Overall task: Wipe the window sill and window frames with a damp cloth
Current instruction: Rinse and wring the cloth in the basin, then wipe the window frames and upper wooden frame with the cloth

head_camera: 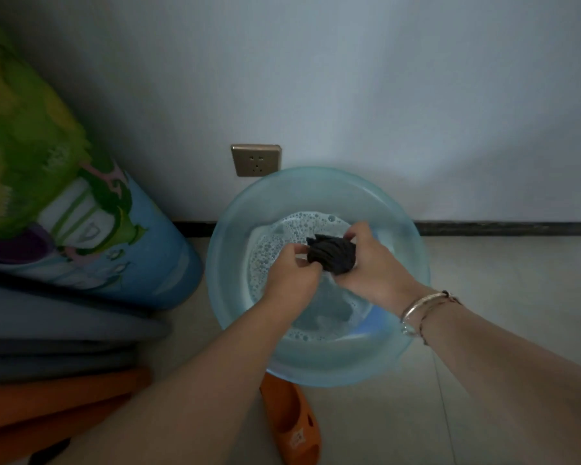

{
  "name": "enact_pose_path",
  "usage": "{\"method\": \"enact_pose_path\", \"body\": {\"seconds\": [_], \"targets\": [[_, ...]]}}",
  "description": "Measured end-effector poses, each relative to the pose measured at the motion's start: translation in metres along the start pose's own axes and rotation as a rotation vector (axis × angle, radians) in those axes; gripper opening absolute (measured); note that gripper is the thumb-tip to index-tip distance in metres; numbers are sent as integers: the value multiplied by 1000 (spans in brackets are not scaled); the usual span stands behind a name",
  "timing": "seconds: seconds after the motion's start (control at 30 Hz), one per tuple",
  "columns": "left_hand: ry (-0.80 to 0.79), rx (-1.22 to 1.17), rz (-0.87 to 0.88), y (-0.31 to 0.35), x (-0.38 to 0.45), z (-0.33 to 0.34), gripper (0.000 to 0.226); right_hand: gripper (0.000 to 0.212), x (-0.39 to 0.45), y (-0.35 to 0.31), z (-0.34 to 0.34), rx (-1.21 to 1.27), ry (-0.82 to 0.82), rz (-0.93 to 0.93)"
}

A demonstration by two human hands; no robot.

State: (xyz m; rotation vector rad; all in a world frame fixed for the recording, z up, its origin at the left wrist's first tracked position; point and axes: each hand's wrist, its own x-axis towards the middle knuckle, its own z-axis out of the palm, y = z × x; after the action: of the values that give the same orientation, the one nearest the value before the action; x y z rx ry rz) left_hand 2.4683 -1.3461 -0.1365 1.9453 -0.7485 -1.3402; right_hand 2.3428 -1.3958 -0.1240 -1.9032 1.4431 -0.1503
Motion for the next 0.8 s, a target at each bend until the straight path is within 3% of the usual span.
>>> {"method": "enact_pose_path", "body": {"seconds": [0.1, 0.23, 0.43, 0.53, 0.8], "targets": [[-19, -178, -26, 28, -21, -6, 17, 48, -14, -20, -18, 308, -42, 124], [-22, -291, 49, 66, -63, -21, 17, 39, -38, -51, -55, 579, -59, 203], [93, -321, 219, 131, -152, -48, 12, 12, -103, -110, -122, 526, 14, -33], [194, -290, 322, 164, -219, -72, 16, 10, -145, -151, -150, 517, 56, -173], [536, -158, 531, 190, -440, -188, 14, 7, -297, -306, -176, 557, -97, -498]]}}
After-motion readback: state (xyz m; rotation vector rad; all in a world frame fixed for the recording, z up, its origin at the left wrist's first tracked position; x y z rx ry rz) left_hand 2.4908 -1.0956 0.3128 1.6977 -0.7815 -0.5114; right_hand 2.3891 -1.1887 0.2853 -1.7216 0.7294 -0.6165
